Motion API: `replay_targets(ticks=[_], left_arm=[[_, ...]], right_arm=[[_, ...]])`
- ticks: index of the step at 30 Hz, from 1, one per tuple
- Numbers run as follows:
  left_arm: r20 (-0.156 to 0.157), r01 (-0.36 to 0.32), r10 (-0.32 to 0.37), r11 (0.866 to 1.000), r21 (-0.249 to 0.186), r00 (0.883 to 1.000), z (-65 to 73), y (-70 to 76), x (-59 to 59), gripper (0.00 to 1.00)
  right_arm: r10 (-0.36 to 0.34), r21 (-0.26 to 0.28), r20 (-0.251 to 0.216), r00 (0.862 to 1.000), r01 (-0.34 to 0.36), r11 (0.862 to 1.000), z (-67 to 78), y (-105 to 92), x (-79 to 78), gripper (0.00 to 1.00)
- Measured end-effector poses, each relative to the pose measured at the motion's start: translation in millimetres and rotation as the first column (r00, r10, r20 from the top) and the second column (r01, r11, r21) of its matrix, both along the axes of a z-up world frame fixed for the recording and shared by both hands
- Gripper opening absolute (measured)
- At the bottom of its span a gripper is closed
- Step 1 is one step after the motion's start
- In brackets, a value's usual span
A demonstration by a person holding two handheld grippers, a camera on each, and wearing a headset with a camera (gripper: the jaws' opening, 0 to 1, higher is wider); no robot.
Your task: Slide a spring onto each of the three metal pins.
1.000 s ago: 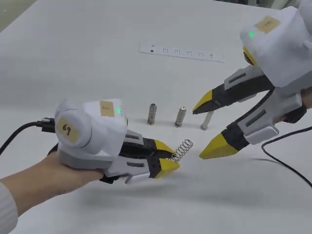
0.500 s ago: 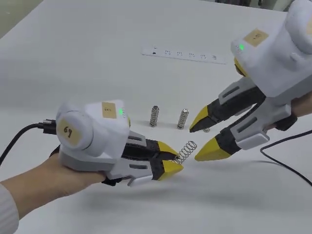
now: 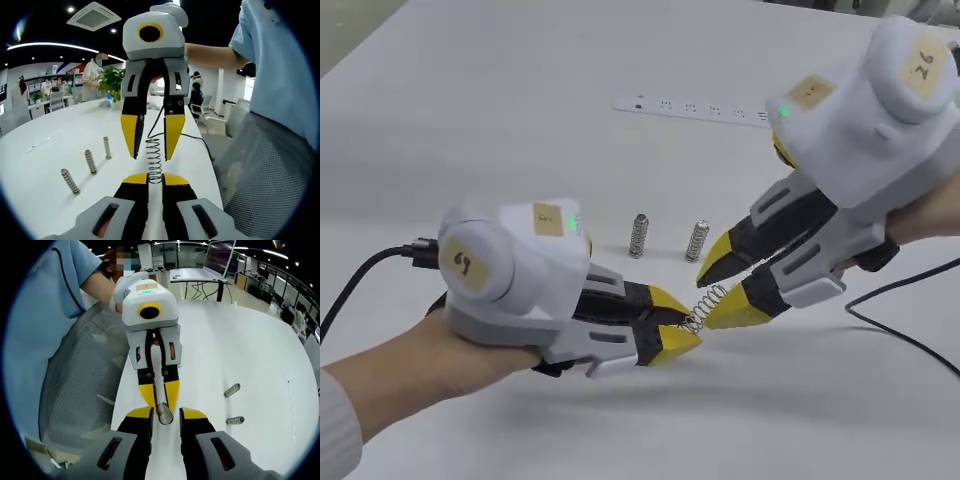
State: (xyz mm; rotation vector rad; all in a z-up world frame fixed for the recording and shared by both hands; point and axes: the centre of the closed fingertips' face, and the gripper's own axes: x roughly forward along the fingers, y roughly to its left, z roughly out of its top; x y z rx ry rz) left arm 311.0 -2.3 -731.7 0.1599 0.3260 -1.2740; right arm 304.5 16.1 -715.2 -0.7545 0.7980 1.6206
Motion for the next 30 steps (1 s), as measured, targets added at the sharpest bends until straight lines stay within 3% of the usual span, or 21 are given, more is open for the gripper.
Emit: replay_targets(ticks=[30], left_arm=[[0.002, 0.001, -0.001, 1.0, -0.001, 1.0, 0.6, 1.2, 1.6, 0.01]], right_arm=[[0.025, -0.034, -0.018, 1.0, -0.026, 0.999, -8.8, 0.0, -3.2, 0.1]])
